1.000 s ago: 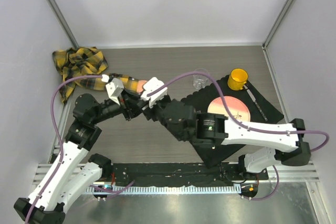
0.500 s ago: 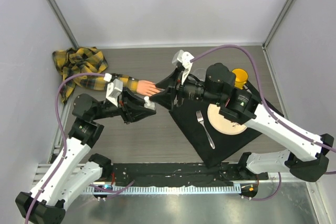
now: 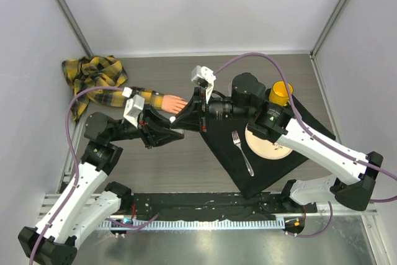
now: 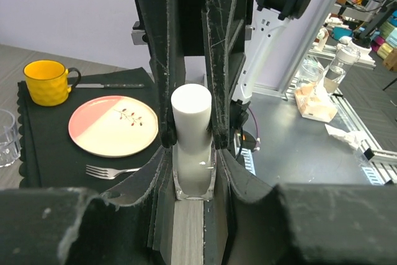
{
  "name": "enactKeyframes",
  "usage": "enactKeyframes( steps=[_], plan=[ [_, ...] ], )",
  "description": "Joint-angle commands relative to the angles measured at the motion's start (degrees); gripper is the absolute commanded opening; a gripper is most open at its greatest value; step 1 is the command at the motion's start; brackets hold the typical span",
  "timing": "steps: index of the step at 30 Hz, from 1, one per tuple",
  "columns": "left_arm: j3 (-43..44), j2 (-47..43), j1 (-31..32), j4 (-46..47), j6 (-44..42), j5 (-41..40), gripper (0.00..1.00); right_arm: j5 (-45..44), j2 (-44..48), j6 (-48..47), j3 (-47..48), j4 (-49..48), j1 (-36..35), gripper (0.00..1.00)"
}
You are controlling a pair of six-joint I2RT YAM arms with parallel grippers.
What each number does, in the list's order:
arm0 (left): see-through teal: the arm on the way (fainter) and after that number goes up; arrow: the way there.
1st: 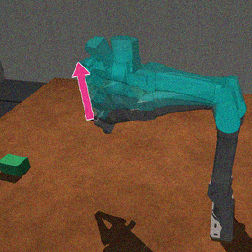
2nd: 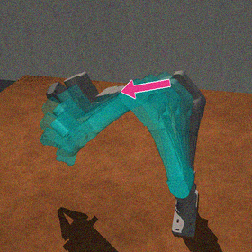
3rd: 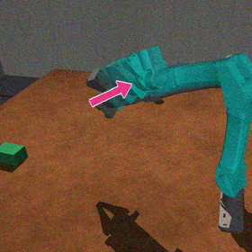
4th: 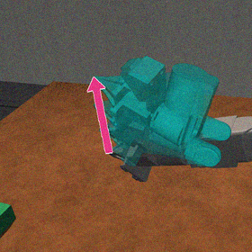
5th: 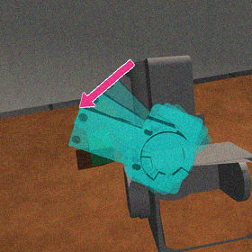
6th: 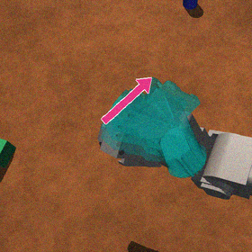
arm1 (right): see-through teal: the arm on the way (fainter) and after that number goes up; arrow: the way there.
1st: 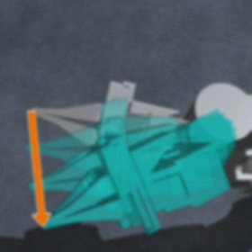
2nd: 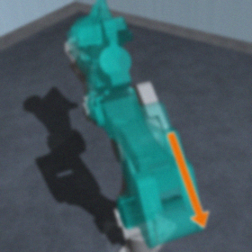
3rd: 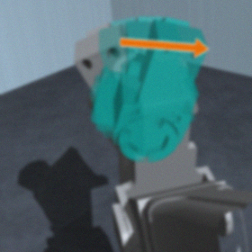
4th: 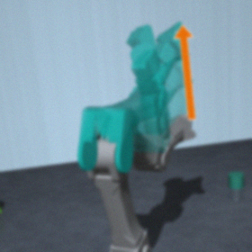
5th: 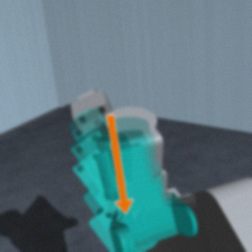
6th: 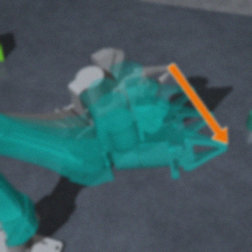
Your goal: Paint the nails
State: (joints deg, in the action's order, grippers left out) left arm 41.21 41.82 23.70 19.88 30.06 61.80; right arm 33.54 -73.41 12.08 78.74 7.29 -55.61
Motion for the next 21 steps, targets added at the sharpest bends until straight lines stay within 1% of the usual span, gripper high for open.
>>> enactKeyframes(
  steps=[1,2,3,4,5,6,7,8,9,11,12,13,14,18,19,21],
  plan=[
    [0.1,-1.0,0.2,1.2,-0.7,-1.8,0.0,1.4,-0.7,0.6,0.7,-2.6,0.1,0.03],
    [0.4,-1.2,0.2,-0.2,-1.8,-2.9,0.0,0.3,-0.7,0.4,0.7,-2.2,0.1,0.0],
    [0.6,-1.5,0.2,-2.1,-4.5,-4.5,0.0,-2.0,-0.6,-0.2,0.5,-1.8,-0.1,0.0],
    [1.4,-1.9,0.2,-6.4,-6.5,-8.3,0.0,-4.0,-0.4,-0.5,0.5,-1.2,-0.3,0.0],
    [1.8,-2.1,0.1,-8.5,-8.1,-11.1,0.0,-10.6,0.1,-1.0,0.1,-0.6,-0.8,0.0],
    [2.5,-2.1,0.2,-12.0,-10.8,-13.4,0.0,-17.0,0.4,-3.2,0.2,1.2,-3.6,0.0],
    [2.8,-2.1,0.1,-13.7,-11.9,-18.5,0.0,-25.0,0.5,-5.0,0.4,2.5,-6.8,0.0],
    [3.2,-2.0,0.2,-15.3,-12.7,-20.4,0.0,-36.3,-0.2,-7.0,0.9,3.3,-11.0,0.0],
    [3.9,-1.8,0.2,-17.4,-14.2,-22.0,0.0,-62.0,-1.1,-11.7,1.3,3.9,-20.0,0.0],
    [4.3,-1.3,0.1,-18.5,-14.9,-24.6,0.0,-84.6,-4.7,-17.1,3.6,2.7,-26.6,0.0],
    [4.3,-1.3,0.0,-18.6,-14.9,-24.8,0.0,-96.1,-8.8,-21.7,4.5,0.7,-30.3,0.0],
    [4.3,-1.2,0.1,-18.7,-15.0,-25.0,0.0,-99.9,-10.5,-22.4,6.9,0.6,-30.8,0.0],
    [4.3,-1.1,0.1,-18.7,-14.9,-25.0,0.0,-100.8,-11.6,-22.2,7.9,1.1,-31.0,0.0],
    [4.3,-1.2,0.0,-18.6,-14.9,-24.2,0.0,-94.6,-12.1,-19.8,9.0,2.3,-30.9,0.01],
    [4.3,-1.2,0.1,-18.6,-14.9,-23.8,0.0,-90.1,-11.0,-18.6,9.0,2.7,-30.3,0.08],
    [4.3,-1.2,0.0,-18.5,-14.8,-22.8,0.0,-83.0,-9.3,-17.2,8.4,4.0,-29.4,0.2]
  ],
)
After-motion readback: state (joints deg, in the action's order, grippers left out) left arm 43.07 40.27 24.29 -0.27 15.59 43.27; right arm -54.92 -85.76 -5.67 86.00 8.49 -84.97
